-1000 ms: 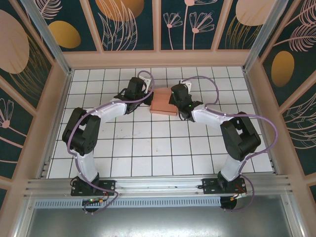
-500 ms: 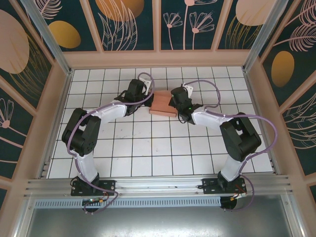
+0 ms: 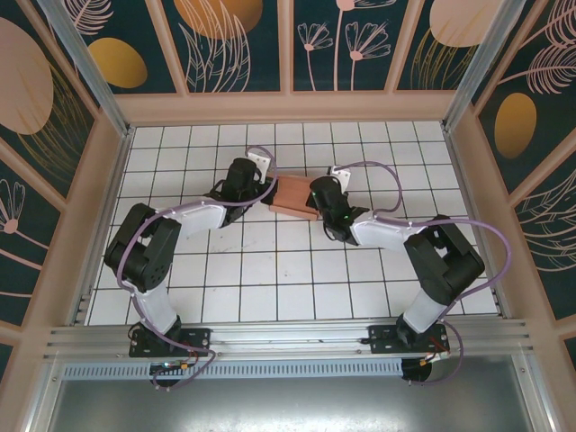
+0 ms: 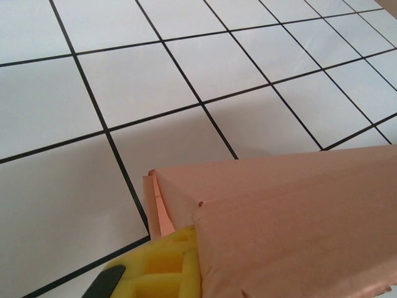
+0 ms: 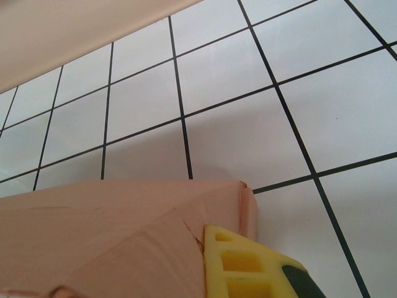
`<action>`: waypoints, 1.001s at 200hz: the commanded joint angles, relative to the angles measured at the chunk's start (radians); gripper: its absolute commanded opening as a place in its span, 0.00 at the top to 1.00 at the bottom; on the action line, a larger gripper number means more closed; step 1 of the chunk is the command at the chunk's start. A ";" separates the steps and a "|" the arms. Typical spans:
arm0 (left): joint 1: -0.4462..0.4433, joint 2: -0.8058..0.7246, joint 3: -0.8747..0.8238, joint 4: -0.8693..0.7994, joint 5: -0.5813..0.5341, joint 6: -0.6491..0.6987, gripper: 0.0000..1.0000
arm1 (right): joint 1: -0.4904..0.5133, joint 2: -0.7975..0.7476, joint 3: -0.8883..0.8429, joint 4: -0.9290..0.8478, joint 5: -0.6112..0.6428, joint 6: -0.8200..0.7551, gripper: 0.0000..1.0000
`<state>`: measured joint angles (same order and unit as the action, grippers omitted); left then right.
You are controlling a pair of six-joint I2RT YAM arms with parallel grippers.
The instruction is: Fold the paper box
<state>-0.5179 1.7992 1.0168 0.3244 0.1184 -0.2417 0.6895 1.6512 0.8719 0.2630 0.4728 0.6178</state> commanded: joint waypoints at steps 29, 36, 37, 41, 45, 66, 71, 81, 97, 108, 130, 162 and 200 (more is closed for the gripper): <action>0.001 -0.053 -0.037 0.062 0.007 -0.022 1.00 | 0.020 0.001 -0.028 -0.060 0.079 0.111 1.00; 0.001 -0.058 -0.038 0.067 0.008 -0.021 1.00 | 0.024 0.000 -0.031 -0.055 0.090 0.112 1.00; 0.001 -0.058 -0.038 0.068 0.008 -0.021 1.00 | 0.025 0.000 -0.033 -0.053 0.092 0.112 1.00; 0.001 -0.060 -0.038 0.073 0.007 -0.019 1.00 | 0.028 0.001 -0.038 -0.043 0.097 0.105 1.00; 0.000 -0.061 -0.058 0.079 0.008 -0.018 1.00 | 0.032 0.002 -0.046 -0.029 0.106 0.100 1.00; 0.001 -0.064 -0.079 0.092 0.012 0.000 1.00 | 0.039 0.011 -0.087 0.046 0.111 0.076 1.00; 0.002 -0.063 -0.083 0.094 0.018 0.004 1.00 | 0.040 0.010 -0.094 0.054 0.115 0.081 1.00; 0.001 -0.063 -0.092 0.106 0.018 0.002 1.00 | 0.052 0.007 -0.122 0.100 0.128 0.071 1.00; 0.002 -0.065 -0.114 0.141 0.017 -0.010 1.00 | 0.073 -0.001 -0.161 0.163 0.154 0.058 1.00; 0.002 -0.065 -0.126 0.160 0.018 -0.016 1.00 | 0.085 -0.003 -0.187 0.203 0.166 0.043 1.00; 0.001 -0.064 -0.141 0.176 0.015 -0.016 1.00 | 0.106 -0.002 -0.216 0.246 0.183 0.024 1.00; 0.002 -0.072 -0.163 0.177 -0.001 -0.006 1.00 | 0.129 -0.036 -0.240 0.272 0.201 -0.017 0.83; 0.001 -0.069 -0.156 0.155 -0.022 0.018 1.00 | 0.137 -0.094 -0.275 0.323 0.171 -0.119 0.51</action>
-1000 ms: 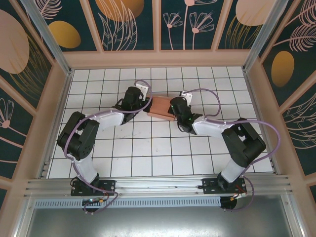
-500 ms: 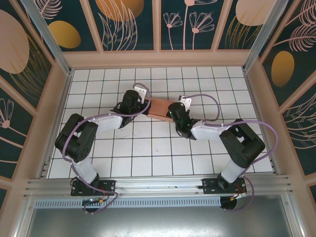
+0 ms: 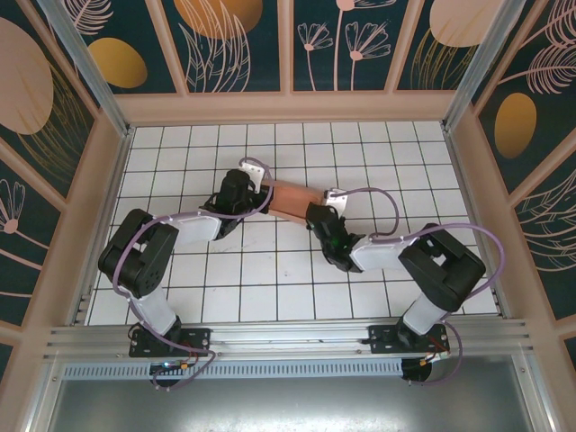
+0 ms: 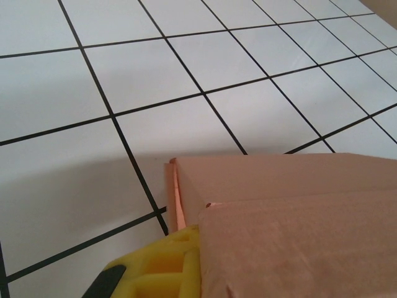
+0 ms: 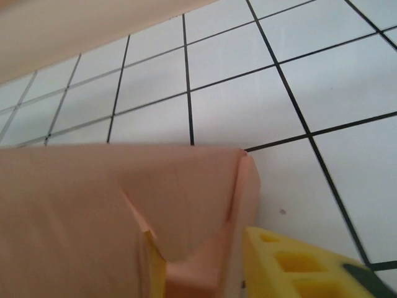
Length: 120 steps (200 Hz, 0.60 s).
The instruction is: Fold the paper box
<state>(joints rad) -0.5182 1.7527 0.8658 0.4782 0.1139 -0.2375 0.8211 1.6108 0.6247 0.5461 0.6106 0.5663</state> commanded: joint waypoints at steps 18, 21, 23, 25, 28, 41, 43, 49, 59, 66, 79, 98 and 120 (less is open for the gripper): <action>0.001 -0.020 -0.002 -0.005 -0.021 0.020 1.00 | 0.006 -0.096 -0.060 0.071 -0.030 -0.112 0.42; 0.001 -0.019 -0.002 -0.006 -0.022 0.021 1.00 | 0.006 -0.105 -0.067 0.076 -0.041 -0.117 0.41; 0.001 -0.020 -0.002 -0.005 -0.020 0.021 1.00 | 0.006 -0.112 -0.072 0.080 -0.047 -0.120 0.40; 0.001 -0.019 -0.001 -0.007 -0.021 0.022 1.00 | 0.007 -0.118 -0.075 0.081 -0.053 -0.122 0.40; 0.001 -0.018 0.000 -0.009 -0.021 0.025 1.00 | 0.006 -0.128 -0.081 0.084 -0.065 -0.125 0.39; 0.000 -0.015 0.007 -0.019 -0.026 0.030 1.00 | 0.004 -0.168 -0.106 0.088 -0.131 -0.151 0.35; 0.000 -0.014 0.007 -0.020 -0.025 0.029 1.00 | 0.004 -0.175 -0.109 0.086 -0.137 -0.156 0.34; 0.001 -0.013 0.007 -0.021 -0.027 0.029 1.00 | 0.004 -0.192 -0.116 0.079 -0.153 -0.159 0.33; 0.001 -0.012 0.010 -0.022 -0.023 0.032 1.00 | 0.003 -0.228 -0.132 0.070 -0.192 -0.176 0.30; 0.001 -0.010 0.014 -0.027 -0.020 0.034 1.00 | 0.004 -0.257 -0.144 0.063 -0.212 -0.182 0.29; 0.000 -0.007 0.022 -0.037 -0.017 0.038 1.00 | 0.004 -0.324 -0.170 0.057 -0.242 -0.189 0.27; 0.000 -0.006 0.024 -0.039 -0.021 0.043 1.00 | 0.000 -0.442 -0.197 0.035 -0.244 -0.190 0.26; -0.002 -0.004 0.025 -0.045 -0.033 0.050 1.00 | -0.035 -0.564 -0.192 -0.037 -0.248 -0.204 0.26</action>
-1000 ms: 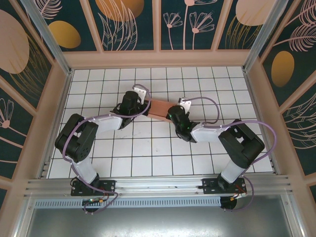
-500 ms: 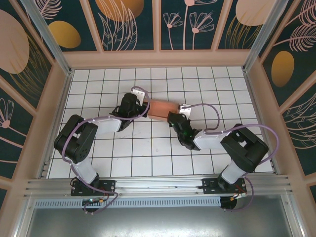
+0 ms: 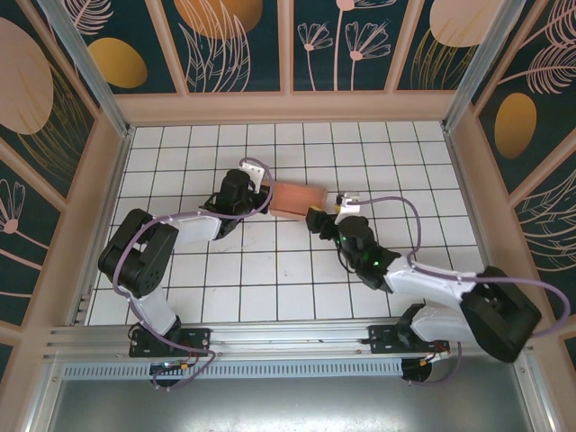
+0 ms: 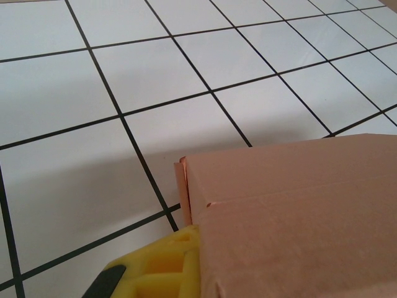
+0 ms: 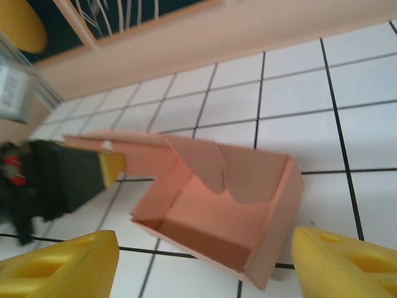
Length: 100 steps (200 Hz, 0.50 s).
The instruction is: Fold the paper box
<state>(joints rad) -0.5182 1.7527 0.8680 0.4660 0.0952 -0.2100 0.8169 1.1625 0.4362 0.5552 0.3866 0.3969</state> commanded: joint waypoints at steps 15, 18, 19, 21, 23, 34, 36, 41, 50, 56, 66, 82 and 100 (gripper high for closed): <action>-0.003 -0.001 0.026 -0.040 -0.024 0.028 1.00 | -0.098 -0.174 0.014 -0.097 -0.083 -0.031 0.27; -0.003 0.000 0.026 -0.041 -0.027 0.030 1.00 | -0.114 -0.182 0.021 -0.107 -0.100 -0.025 0.27; -0.002 0.000 0.027 -0.042 -0.028 0.030 1.00 | -0.119 -0.185 0.023 -0.110 -0.105 -0.023 0.27; -0.002 0.001 0.028 -0.042 -0.028 0.031 1.00 | -0.131 -0.188 0.028 -0.114 -0.119 -0.020 0.27; -0.003 0.001 0.028 -0.044 -0.028 0.032 1.00 | -0.143 -0.195 0.032 -0.115 -0.131 -0.017 0.27; -0.006 0.001 0.029 -0.047 -0.035 0.037 1.00 | -0.208 -0.202 0.059 -0.132 -0.209 0.017 0.28; -0.006 -0.001 0.030 -0.047 -0.036 0.039 1.00 | -0.224 -0.199 0.070 -0.137 -0.221 0.024 0.28; -0.006 -0.001 0.030 -0.048 -0.038 0.040 1.00 | -0.254 -0.185 0.098 -0.156 -0.273 0.034 0.28; -0.008 -0.002 0.028 -0.047 -0.039 0.041 1.00 | -0.296 -0.138 0.172 -0.225 -0.328 0.044 0.29; -0.008 -0.001 0.028 -0.046 -0.038 0.041 1.00 | -0.310 -0.095 0.231 -0.277 -0.338 0.037 0.30; -0.011 0.000 0.028 -0.044 -0.042 0.039 1.00 | -0.312 -0.012 0.335 -0.368 -0.338 0.012 0.30; -0.013 0.001 0.019 -0.028 -0.051 0.030 1.00 | -0.312 0.117 0.485 -0.481 -0.352 -0.010 0.30; -0.019 0.002 0.013 -0.015 -0.053 0.022 1.00 | -0.309 0.259 0.611 -0.560 -0.367 -0.021 0.31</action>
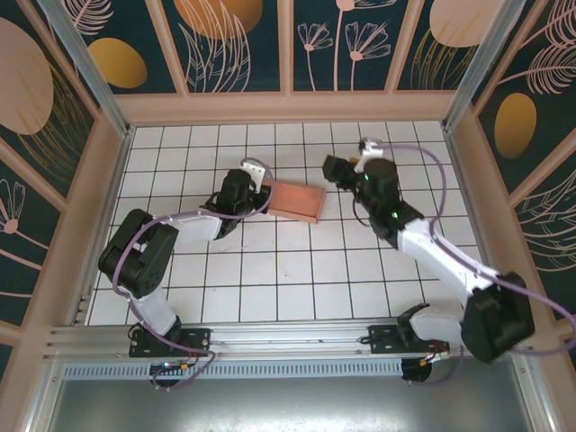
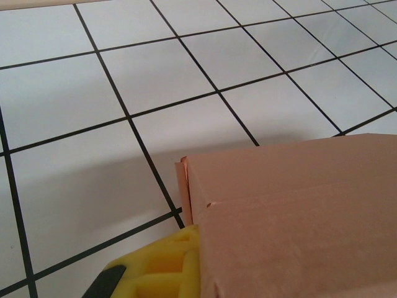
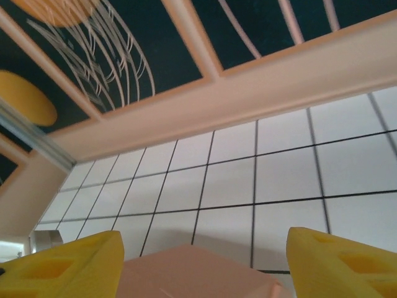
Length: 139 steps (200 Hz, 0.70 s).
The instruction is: Fold the paper box
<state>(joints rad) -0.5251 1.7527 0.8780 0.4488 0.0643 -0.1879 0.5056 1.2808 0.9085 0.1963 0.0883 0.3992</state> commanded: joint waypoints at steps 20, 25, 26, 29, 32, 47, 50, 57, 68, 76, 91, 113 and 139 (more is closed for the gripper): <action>-0.016 0.009 0.004 0.004 -0.019 -0.005 1.00 | 0.016 0.260 0.251 -0.282 -0.101 -0.037 0.31; -0.016 0.010 0.004 0.004 -0.019 -0.007 0.99 | 0.024 0.284 0.275 -0.303 -0.099 -0.046 0.31; -0.016 0.010 0.005 0.004 -0.017 -0.007 0.99 | 0.025 0.289 0.281 -0.308 -0.098 -0.048 0.31; -0.016 0.010 0.004 0.004 -0.014 -0.007 0.99 | 0.030 0.303 0.293 -0.319 -0.094 -0.054 0.31; -0.016 0.011 0.004 0.004 -0.011 -0.008 0.98 | 0.035 0.317 0.305 -0.332 -0.090 -0.060 0.31; -0.018 0.009 -0.001 0.010 -0.006 -0.016 0.96 | 0.064 0.368 0.346 -0.385 -0.031 -0.089 0.31; -0.018 0.009 -0.003 0.014 -0.004 -0.018 0.96 | 0.069 0.377 0.350 -0.393 -0.020 -0.093 0.31; -0.018 0.005 -0.009 0.021 0.000 -0.022 0.94 | 0.076 0.392 0.354 -0.405 -0.004 -0.097 0.31; -0.018 0.001 -0.016 0.024 0.006 -0.027 0.91 | 0.078 0.405 0.347 -0.413 -0.002 -0.090 0.31; -0.018 -0.003 -0.020 0.025 0.013 -0.029 0.87 | 0.078 0.410 0.338 -0.411 -0.008 -0.083 0.31; -0.017 -0.011 -0.034 0.034 0.022 -0.037 0.86 | 0.079 0.411 0.324 -0.407 -0.012 -0.073 0.31; -0.017 -0.026 -0.052 0.044 0.042 -0.042 0.83 | 0.081 0.419 0.312 -0.405 -0.012 -0.064 0.31; -0.018 -0.032 -0.068 0.039 0.075 -0.041 0.76 | 0.079 0.427 0.309 -0.405 -0.007 -0.059 0.31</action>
<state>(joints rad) -0.5369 1.7523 0.8318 0.4664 0.0933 -0.2169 0.5869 1.6920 1.2232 -0.1917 0.0563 0.3386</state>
